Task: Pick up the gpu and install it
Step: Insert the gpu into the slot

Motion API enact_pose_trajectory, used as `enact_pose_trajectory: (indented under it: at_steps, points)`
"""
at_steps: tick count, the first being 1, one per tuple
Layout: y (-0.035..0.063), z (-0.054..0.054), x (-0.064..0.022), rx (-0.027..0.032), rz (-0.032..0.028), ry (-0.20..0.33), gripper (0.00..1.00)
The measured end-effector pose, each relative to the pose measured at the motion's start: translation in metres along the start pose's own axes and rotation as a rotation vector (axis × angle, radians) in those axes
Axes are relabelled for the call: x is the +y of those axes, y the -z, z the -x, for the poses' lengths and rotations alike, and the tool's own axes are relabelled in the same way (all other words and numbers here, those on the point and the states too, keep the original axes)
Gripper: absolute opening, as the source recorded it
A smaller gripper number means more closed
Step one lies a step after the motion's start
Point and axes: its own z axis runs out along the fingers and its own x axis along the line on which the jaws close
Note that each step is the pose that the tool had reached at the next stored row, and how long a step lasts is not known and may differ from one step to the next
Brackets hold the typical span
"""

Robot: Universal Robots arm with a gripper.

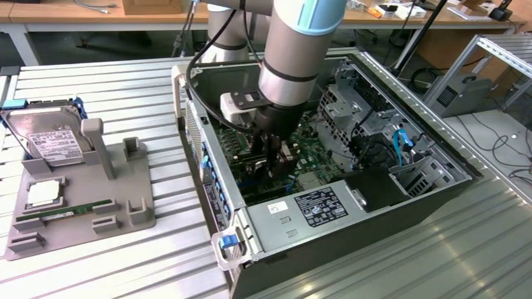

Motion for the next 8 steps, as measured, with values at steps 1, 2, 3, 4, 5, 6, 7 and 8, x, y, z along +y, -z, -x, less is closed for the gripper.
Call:
enact_pose_trajectory:
  at_steps: [1,2,3,4,5,6,7,8]
  points:
    - [0.003,0.0,0.0011,-0.0003,-0.0011,0.0,0.7]
    - [0.0056,0.0,0.0014,-0.0003,-0.0016,0.0,0.7]
    - [0.0093,0.0,0.0016,-0.0002,-0.0019,0.0,0.7]
    - [0.014,0.001,0.0018,-0.0002,-0.0024,0.0,0.7]
    - [0.0174,0.001,0.002,-0.0002,-0.0026,0.0,0.7]
    - [0.0228,0.002,0.0021,-0.0001,-0.0027,0.0,0.7]
    - [0.0255,0.003,0.0021,-0.0001,-0.0028,0.0,0.7]
    - [0.0269,0.003,0.0021,-0.0002,-0.0029,0.0,0.7]
